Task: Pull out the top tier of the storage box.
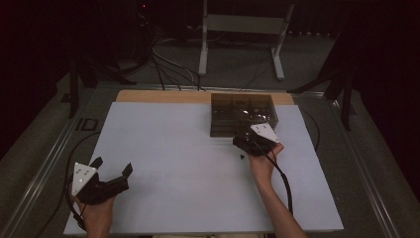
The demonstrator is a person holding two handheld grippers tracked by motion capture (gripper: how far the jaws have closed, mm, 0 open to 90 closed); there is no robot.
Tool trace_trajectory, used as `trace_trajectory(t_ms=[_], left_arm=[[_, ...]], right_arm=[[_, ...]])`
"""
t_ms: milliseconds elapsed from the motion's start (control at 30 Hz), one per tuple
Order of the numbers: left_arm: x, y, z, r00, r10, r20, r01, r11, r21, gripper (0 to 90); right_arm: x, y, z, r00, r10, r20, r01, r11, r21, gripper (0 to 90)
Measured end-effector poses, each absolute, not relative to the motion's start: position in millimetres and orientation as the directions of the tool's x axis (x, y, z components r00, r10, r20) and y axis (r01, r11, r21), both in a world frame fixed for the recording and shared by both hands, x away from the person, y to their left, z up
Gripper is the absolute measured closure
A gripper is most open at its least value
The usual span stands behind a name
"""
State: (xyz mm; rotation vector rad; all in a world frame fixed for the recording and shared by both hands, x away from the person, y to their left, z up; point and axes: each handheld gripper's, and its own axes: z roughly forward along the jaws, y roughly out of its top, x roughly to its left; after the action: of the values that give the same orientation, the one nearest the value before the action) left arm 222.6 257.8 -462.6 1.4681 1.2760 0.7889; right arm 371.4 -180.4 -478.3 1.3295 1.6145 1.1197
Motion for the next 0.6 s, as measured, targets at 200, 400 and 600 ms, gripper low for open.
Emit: trace_trajectory(t_ms=[200,400,600], left_arm=[[222.8,257.8,-462.8,0.232,0.964,-0.131,0.315,0.053,0.948,0.3],[222.7,258.1,-462.7,0.232,0.964,-0.132,0.315,0.053,0.947,0.3],[222.7,258.4,-462.8,0.231,0.964,-0.133,0.315,0.055,0.947,0.2]], right_arm=[[377.3,-178.5,-483.8,-0.142,0.989,-0.042,0.341,0.089,0.936,20.8],[381.7,-174.4,-488.7,-0.104,0.993,-0.057,0.347,0.09,0.934,29.6],[384.7,-173.4,-491.6,-0.085,0.995,-0.057,0.359,0.084,0.93,35.1]])
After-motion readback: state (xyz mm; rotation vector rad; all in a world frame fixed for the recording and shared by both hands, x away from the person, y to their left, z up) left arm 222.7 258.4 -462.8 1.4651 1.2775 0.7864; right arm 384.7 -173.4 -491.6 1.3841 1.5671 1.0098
